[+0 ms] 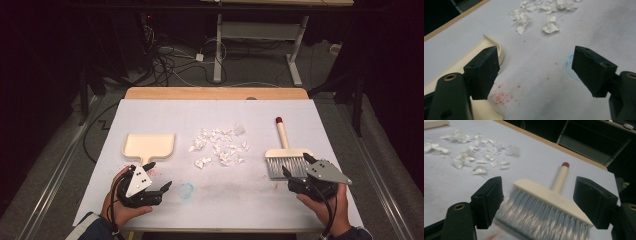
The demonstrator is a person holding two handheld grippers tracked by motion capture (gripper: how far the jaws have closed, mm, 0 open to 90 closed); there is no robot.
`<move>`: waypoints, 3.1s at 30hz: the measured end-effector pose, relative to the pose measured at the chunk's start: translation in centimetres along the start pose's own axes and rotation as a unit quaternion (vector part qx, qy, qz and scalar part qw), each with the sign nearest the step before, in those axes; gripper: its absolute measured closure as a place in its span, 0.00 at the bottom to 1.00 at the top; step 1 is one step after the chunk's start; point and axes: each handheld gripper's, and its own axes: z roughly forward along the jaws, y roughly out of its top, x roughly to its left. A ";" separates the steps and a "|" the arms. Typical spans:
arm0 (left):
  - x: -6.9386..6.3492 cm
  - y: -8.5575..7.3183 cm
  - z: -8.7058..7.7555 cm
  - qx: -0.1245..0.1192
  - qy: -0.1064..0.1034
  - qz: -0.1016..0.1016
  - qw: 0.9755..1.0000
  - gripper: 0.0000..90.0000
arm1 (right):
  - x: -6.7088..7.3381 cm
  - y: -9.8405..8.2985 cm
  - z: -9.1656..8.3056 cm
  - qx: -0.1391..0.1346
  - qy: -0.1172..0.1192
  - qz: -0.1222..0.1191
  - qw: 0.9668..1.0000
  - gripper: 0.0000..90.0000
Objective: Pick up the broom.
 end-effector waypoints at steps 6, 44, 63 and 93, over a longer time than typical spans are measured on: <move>-0.1 0.0 0.4 0.009 -0.008 0.004 1.000 0.24 | -2.7 1.9 2.1 0.035 -0.005 0.036 0.999 0.26; -0.4 -0.2 0.5 0.029 -0.014 0.019 0.999 0.25 | -6.5 3.4 18.2 0.306 -0.014 0.175 0.936 0.77; -0.3 -0.2 0.3 0.030 0.009 0.010 0.999 0.25 | -7.6 3.7 13.4 0.163 -0.006 0.188 0.969 0.79; -8.5 14.7 7.7 -0.104 -0.205 -0.015 0.973 0.31 | 0.7 9.9 2.1 -0.073 0.053 0.109 0.990 0.79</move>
